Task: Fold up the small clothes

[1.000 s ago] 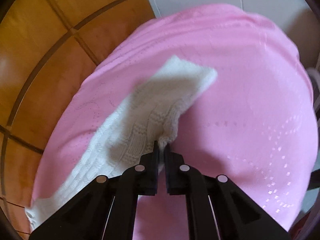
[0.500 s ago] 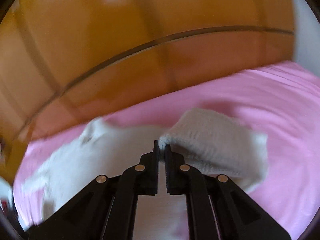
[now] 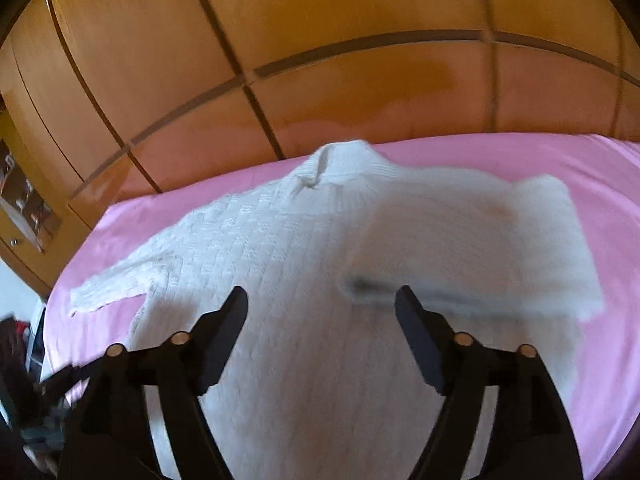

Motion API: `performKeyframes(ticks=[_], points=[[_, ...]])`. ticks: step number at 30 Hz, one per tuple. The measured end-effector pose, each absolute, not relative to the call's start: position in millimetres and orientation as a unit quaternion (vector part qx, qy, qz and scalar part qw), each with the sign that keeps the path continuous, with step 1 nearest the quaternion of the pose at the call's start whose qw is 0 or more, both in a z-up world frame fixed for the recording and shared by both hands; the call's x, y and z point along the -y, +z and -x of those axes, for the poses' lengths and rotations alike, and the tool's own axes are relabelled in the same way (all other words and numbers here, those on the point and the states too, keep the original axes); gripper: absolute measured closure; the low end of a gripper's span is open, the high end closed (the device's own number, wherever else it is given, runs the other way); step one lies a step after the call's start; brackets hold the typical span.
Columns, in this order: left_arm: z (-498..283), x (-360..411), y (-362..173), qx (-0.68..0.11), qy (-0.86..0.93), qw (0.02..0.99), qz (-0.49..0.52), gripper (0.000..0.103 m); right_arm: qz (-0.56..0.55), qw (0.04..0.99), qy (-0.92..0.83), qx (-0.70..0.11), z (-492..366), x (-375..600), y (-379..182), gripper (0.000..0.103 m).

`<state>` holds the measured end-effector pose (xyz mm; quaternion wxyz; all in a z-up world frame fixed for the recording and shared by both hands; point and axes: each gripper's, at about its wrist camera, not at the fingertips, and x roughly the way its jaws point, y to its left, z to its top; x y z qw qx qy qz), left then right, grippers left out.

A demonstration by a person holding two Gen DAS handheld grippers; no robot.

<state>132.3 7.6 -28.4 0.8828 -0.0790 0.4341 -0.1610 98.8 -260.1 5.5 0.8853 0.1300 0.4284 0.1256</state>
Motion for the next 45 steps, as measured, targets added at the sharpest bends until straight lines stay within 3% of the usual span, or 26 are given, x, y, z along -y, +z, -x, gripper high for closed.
performKeyframes(ticks=[11,17,24,25,26,27,28,32,38,40,43,45], points=[[-156,103,3,-0.357,-0.221,0.904,-0.075,0.031,-0.143,0.879,0.07,-0.449,-15,304,-40,0.014],[-185,176,-10,-0.352,-0.252,0.887,-0.162,0.031,-0.123,0.897,0.078,-0.417,-7,294,-48,0.006],[-232,232,-44,-0.381,-0.239,0.871,-0.197,0.031,-0.161,0.897,0.099,-0.398,-6,306,-52,0.005],[-236,234,-47,-0.384,-0.238,0.87,-0.198,0.037,-0.164,0.898,0.1,-0.397,-6,307,-52,0.005],[-241,237,-49,-0.385,-0.24,0.87,-0.193,0.065,-0.164,0.898,0.101,-0.395,-4,308,-51,0.005],[-244,237,-48,-0.387,-0.243,0.87,-0.185,0.08,-0.164,0.898,0.101,-0.395,-3,309,-51,0.004],[-247,234,-45,-0.387,-0.238,0.874,-0.172,0.088,-0.164,0.898,0.102,-0.394,-3,309,-52,0.004],[-267,177,-31,-0.416,-0.224,0.881,0.016,0.093,-0.16,0.899,0.102,-0.395,-3,308,-53,0.003],[-279,61,-71,-0.485,-0.183,0.795,0.314,0.093,-0.148,0.9,0.097,-0.399,-2,306,-52,0.002],[-275,39,-87,-0.494,-0.153,0.783,0.348,0.092,-0.145,0.9,0.095,-0.4,-2,305,-52,0.002],[-270,18,-100,-0.495,-0.15,0.767,0.38,0.06,-0.137,0.9,0.091,-0.403,-3,304,-52,0.002],[-270,11,-97,-0.483,-0.153,0.766,0.395,0.048,-0.132,0.901,0.088,-0.404,-3,301,-51,0.002]])
